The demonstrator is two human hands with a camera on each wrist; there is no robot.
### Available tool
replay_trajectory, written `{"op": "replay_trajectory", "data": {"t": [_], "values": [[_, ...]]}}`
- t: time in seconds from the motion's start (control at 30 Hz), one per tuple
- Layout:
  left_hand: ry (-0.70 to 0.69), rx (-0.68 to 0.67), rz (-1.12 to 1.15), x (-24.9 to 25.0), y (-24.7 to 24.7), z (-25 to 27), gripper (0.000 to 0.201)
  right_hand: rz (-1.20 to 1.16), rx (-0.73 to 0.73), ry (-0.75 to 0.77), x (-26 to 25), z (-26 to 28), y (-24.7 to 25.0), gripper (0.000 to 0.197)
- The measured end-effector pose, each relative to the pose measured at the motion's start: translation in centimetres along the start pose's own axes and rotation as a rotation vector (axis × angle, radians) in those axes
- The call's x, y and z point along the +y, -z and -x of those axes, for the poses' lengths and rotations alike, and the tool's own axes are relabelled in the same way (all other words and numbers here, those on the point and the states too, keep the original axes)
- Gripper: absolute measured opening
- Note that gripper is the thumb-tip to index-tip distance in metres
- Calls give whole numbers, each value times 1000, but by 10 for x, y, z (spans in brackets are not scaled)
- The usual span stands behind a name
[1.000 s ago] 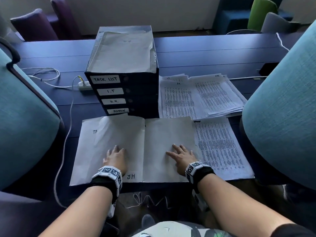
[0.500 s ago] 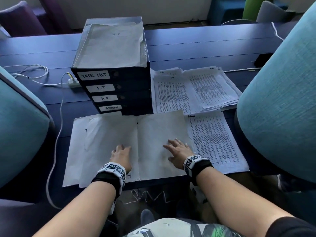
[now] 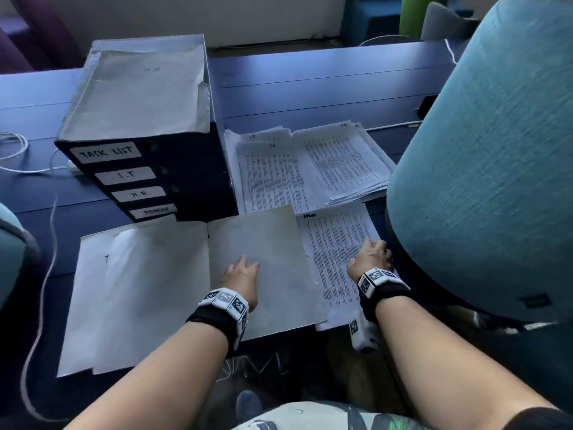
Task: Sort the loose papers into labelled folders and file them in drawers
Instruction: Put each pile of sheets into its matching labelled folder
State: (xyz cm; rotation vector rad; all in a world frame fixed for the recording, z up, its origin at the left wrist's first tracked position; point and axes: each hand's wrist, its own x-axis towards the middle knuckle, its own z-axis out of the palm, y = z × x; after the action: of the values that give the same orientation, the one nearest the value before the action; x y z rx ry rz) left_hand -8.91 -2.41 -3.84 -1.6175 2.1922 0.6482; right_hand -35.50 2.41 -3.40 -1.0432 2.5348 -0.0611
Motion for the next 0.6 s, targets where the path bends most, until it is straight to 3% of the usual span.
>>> {"op": "replay_trajectory", "data": {"t": [0.13, 0.3, 0.6], "values": [[35, -33, -25, 6, -8, -5, 70, -65, -80, -113, 13, -12, 0, 84], [61, -1, -3, 8, -11, -10, 68, -75, -117, -140, 17, -21, 4, 97], [66, 26, 22, 7, -12, -12, 69, -30, -185, -149, 3, -27, 6, 65]]}}
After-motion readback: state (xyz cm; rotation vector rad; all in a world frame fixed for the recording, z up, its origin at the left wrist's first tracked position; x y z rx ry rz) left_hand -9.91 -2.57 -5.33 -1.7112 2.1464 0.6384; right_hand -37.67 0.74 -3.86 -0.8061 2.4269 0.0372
